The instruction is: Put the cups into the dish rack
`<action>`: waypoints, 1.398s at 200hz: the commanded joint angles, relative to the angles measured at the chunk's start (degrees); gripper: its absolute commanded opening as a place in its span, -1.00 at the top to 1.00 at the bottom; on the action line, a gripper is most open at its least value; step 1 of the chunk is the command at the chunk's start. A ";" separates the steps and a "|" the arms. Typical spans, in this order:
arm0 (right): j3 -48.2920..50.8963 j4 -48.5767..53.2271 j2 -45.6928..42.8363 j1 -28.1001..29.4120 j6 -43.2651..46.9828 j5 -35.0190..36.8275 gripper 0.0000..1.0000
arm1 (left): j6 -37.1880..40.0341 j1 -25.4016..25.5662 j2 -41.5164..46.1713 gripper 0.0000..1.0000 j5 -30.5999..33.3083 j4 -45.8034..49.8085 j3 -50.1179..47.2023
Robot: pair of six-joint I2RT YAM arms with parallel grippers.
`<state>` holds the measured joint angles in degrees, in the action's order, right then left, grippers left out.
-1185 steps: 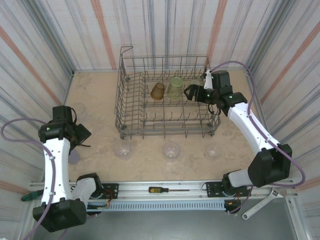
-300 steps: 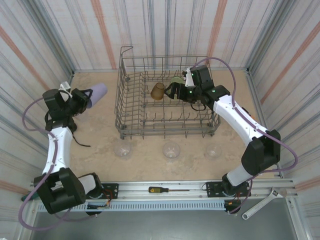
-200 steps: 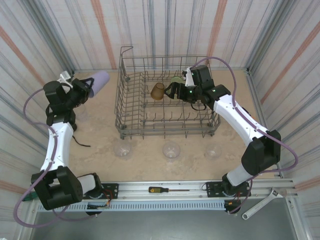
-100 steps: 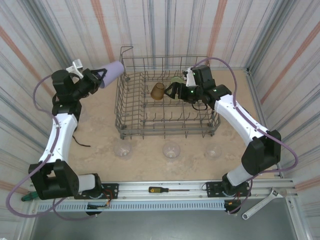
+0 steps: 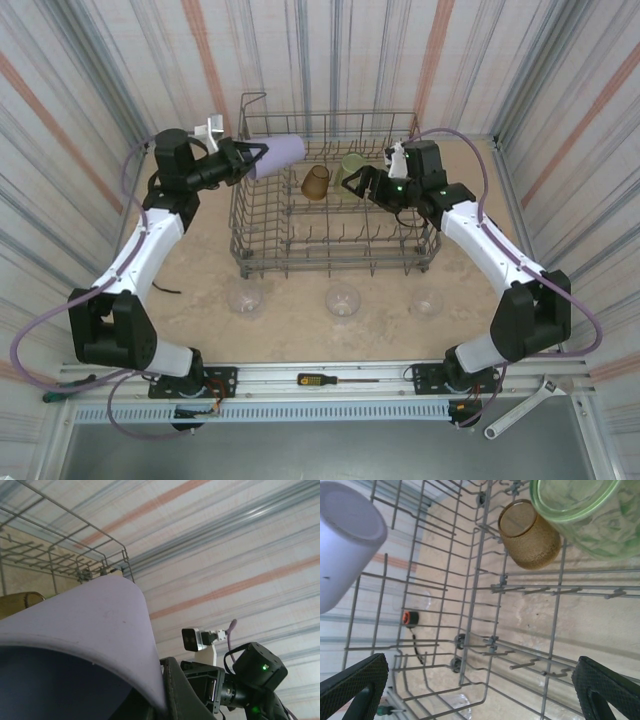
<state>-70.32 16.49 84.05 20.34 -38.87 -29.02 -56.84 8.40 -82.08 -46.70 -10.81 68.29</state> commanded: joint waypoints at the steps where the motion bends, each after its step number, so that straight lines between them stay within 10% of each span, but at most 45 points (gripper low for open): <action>1: 2.98 -7.41 -2.28 -0.87 -4.40 -4.88 -0.98 | 0.36 1.66 -1.07 1.00 -3.10 -4.17 2.37; 152: 13.00 -37.75 -4.27 -2.42 -12.88 -15.58 -0.98 | -10.06 5.46 -9.64 1.00 -13.91 -23.26 0.41; 279: 13.11 -42.15 -1.30 -4.01 -14.26 -17.69 -0.98 | -18.22 8.93 -13.78 1.00 -15.62 -37.09 -1.01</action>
<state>-57.82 -23.75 82.61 16.47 -52.31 -45.08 -72.71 16.03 -95.20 -60.03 -42.28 67.85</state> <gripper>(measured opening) 0.989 0.081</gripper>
